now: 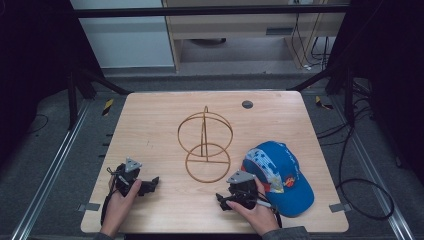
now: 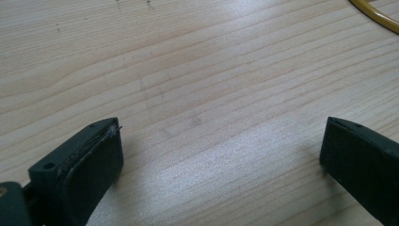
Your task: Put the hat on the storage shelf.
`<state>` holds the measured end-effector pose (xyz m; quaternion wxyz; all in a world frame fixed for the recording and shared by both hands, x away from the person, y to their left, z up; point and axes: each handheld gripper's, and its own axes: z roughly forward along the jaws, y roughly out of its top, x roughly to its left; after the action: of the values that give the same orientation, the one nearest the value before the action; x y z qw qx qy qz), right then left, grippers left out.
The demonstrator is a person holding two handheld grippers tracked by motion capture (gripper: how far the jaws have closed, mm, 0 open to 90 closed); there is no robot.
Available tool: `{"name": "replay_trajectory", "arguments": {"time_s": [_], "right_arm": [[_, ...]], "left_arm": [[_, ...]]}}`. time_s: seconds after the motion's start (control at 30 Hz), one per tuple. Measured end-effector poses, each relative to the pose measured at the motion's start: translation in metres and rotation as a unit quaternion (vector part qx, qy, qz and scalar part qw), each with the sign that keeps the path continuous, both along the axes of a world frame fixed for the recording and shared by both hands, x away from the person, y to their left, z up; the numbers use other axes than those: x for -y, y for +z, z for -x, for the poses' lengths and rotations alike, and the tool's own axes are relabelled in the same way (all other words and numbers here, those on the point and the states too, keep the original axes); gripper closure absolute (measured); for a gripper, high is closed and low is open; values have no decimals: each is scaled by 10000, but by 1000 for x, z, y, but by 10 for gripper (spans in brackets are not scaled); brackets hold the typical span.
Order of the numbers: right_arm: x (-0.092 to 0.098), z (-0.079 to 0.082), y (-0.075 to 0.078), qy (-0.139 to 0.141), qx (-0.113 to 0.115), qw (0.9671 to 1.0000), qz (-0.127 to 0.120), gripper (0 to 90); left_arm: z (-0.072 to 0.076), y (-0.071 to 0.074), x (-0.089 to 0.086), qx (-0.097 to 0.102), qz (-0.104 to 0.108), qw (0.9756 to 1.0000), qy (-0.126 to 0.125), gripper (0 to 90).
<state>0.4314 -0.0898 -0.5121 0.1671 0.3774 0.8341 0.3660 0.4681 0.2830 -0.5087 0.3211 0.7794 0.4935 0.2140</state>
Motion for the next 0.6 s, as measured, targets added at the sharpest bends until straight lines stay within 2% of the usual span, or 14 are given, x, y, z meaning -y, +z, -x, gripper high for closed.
{"name": "replay_trajectory", "arguments": {"time_s": [0.17, 0.23, 0.33, 0.37, 0.47, 0.53, 0.57, 0.6], "right_arm": [[1, -1, 1, -22, -34, 10000, -18, 83], [0, -1, 10, -52, 11, 10000, 0, 85], [-1, -2, 29, -73, 98, 9998, 132, 87], [-1, -2, 29, -73, 98, 9998, 132, 87], [0, -5, 62, -45, 174, 9993, 329, 93], [5, -8, 77, -60, 193, 9985, 518, 101], [5, -8, 77, -60, 193, 9985, 518, 101], [9, -9, 83, -59, 170, 9983, 561, 103]], "left_arm": [[-1, 0, 0, -2, -12, 10000, -19, 0], [-2, 0, 0, 0, 3, 10000, -24, 0], [-3, 0, 0, 1, -2, 10000, -39, 0], [-3, 0, 0, 1, -2, 10000, -39, 0], [-2, 0, 0, 6, -9, 10000, -52, 0], [-2, 0, 0, -1, -7, 10000, -58, 0], [-2, 0, 0, -1, -7, 10000, -58, 0], [-2, 0, 1, -2, -5, 10000, -61, 0]]}}
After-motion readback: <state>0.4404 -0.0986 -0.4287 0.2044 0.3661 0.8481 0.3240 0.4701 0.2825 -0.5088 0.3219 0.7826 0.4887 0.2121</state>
